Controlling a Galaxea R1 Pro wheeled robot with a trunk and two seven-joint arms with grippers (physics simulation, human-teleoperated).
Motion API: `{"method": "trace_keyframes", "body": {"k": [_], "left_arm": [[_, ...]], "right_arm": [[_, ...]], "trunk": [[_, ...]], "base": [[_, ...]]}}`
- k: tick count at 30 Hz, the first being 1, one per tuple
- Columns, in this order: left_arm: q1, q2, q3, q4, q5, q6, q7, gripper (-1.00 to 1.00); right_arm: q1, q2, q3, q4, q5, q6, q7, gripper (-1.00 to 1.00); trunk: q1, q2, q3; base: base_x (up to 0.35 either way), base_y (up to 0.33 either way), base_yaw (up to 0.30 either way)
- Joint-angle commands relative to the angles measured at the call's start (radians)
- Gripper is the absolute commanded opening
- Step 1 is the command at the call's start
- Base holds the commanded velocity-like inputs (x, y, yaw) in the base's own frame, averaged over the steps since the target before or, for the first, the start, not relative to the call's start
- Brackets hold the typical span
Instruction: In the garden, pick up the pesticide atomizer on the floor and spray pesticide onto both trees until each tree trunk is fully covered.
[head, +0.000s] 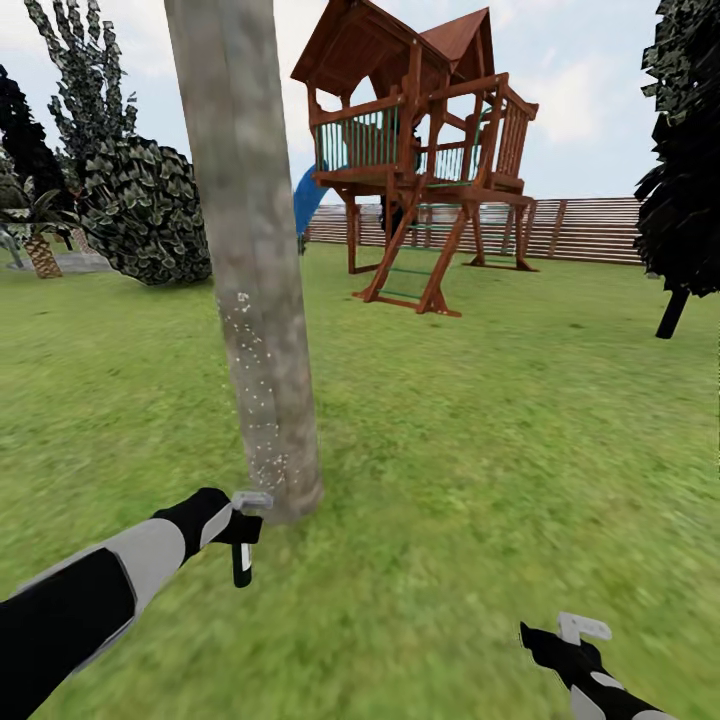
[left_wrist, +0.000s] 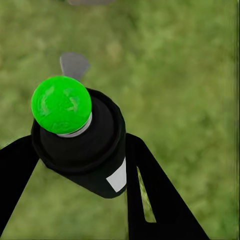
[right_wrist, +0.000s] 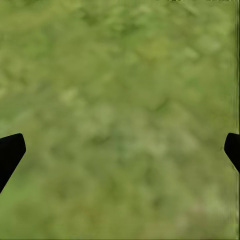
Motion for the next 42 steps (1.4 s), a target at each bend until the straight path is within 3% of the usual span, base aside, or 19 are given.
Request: {"method": "trace_keyframes", "body": {"k": [1,6,24,42], "left_arm": [[-0.001,0.000,-0.008,-0.001,0.004,0.004,-0.003,-1.00],[-0.001,0.000,-0.008,-0.001,0.004,0.004,-0.003,-1.00],[-0.001,-0.001,-0.008,-0.001,0.004,0.004,-0.003,-1.00],[-0.001,-0.009,-0.008,-0.002,0.004,0.004,-0.003,-1.00]], "right_arm": [[0.000,0.000,0.007,0.000,-0.010,-0.003,0.005,1.00],[0.000,0.000,0.006,0.000,-0.013,-0.003,0.004,1.00],[-0.001,0.001,0.006,0.000,-0.017,-0.004,0.003,1.00],[0.000,0.001,0.005,0.000,-0.017,-0.004,0.003,1.00]], "trunk": [[0.000,0.000,-0.001],[0.000,0.000,-0.001],[0.000,0.000,-0.001],[0.000,0.000,-0.001]], "base": [[0.000,-0.307,0.003],[0.000,-0.320,0.041],[0.102,-0.321,0.269],[0.035,-0.323,0.180]]}}
